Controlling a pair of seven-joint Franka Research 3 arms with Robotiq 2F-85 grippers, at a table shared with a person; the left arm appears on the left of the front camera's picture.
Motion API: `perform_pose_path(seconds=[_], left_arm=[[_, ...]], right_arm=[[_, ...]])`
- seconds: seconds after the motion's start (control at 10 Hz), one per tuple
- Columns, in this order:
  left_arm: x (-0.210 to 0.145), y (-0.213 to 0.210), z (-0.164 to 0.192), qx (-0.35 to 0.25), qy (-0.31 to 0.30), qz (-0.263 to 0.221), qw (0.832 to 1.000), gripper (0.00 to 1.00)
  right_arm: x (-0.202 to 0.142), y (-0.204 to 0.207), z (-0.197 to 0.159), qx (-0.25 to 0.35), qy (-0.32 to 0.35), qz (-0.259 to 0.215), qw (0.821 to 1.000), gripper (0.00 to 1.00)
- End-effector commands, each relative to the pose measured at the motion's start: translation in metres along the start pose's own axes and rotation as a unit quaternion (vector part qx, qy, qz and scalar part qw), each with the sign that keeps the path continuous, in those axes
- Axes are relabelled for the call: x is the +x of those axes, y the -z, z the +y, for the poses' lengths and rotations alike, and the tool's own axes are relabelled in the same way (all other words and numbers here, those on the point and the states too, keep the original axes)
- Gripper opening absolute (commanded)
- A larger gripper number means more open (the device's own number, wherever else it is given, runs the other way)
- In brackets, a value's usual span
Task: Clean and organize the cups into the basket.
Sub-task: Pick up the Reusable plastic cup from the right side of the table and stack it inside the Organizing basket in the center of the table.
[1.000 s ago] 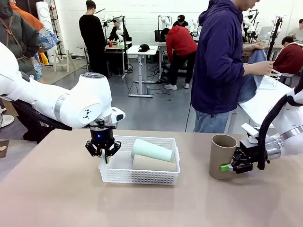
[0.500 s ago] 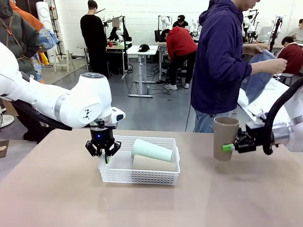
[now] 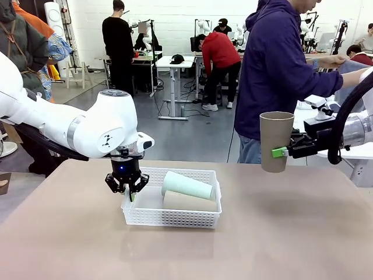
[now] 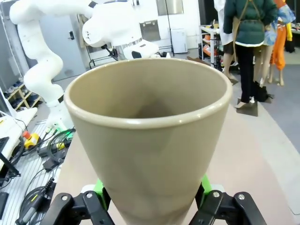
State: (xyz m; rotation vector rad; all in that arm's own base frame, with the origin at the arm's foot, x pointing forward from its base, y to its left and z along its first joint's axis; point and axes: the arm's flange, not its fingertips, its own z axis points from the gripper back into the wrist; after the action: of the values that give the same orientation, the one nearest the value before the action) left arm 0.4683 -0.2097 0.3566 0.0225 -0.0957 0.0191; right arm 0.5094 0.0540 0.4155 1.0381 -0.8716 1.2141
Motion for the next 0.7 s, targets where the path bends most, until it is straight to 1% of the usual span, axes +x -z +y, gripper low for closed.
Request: perform_pose_path(seconds=[0.0,0.1,0.6], left_arm=[[0.000,-0.001,0.000,0.001,0.004,-0.002,1.000,0.00],[0.000,-0.001,0.000,0.001,0.004,-0.002,1.000,0.00],[0.000,-0.001,0.000,0.001,0.004,-0.002,1.000,0.00]], right_arm=[[-0.016,0.004,0.003,-0.007,0.017,0.002,1.000,0.81],[0.000,0.000,0.000,0.000,0.000,0.000,1.000,0.81],[0.000,0.000,0.000,0.000,0.000,0.000,1.000,0.81]])
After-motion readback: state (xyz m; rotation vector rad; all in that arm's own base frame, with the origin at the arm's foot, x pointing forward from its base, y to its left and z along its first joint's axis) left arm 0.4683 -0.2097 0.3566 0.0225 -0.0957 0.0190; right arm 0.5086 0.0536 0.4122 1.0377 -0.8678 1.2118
